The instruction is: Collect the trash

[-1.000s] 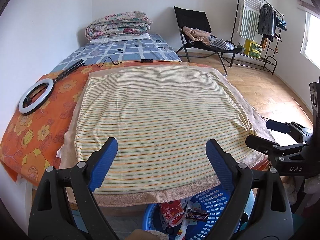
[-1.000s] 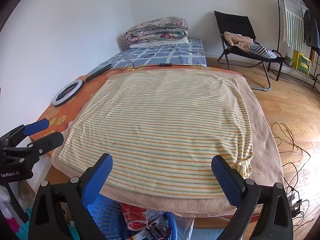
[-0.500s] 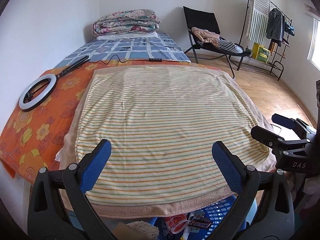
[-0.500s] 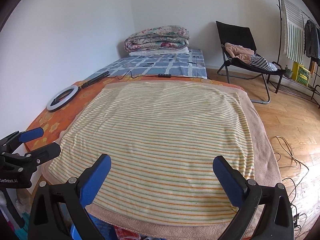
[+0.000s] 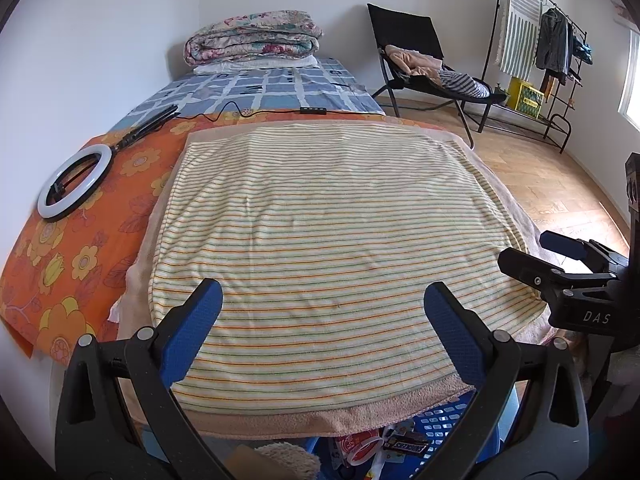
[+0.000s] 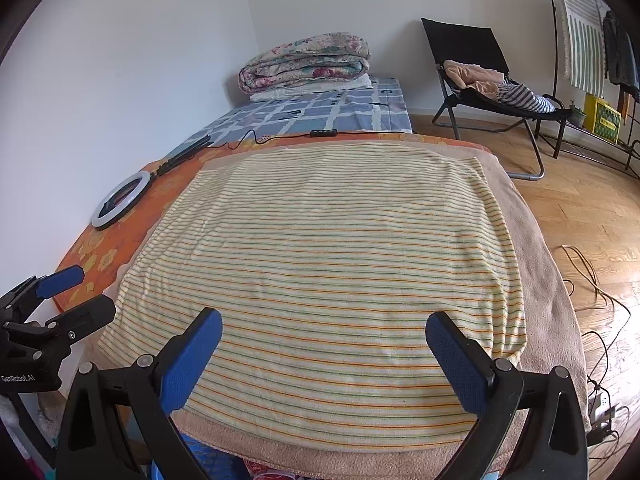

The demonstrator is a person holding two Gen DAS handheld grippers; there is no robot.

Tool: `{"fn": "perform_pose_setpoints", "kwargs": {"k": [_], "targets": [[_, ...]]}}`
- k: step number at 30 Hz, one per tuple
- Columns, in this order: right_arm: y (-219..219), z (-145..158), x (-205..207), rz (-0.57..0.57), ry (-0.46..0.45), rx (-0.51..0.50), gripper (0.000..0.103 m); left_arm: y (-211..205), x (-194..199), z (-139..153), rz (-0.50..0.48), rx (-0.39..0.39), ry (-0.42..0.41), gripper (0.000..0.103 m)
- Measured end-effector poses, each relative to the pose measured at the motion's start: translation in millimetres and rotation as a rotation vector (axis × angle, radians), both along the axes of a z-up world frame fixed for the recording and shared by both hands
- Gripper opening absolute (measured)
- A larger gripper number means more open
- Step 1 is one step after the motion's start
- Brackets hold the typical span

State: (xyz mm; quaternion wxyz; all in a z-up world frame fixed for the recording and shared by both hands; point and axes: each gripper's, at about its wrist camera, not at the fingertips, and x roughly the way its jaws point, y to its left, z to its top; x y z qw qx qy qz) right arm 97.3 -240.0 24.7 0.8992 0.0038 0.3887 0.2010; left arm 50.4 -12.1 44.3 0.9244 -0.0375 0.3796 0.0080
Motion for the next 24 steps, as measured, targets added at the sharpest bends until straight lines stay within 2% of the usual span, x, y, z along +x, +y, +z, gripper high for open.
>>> {"fn": "perform_pose_setpoints", "kwargs": {"k": [24], "targets": [[2.2, -6.7, -0.2, -0.002, 0.018, -0.009, 0.103, -2.5, -2.9, 2.9, -0.003, -0.009, 0.001, 0.102]]}}
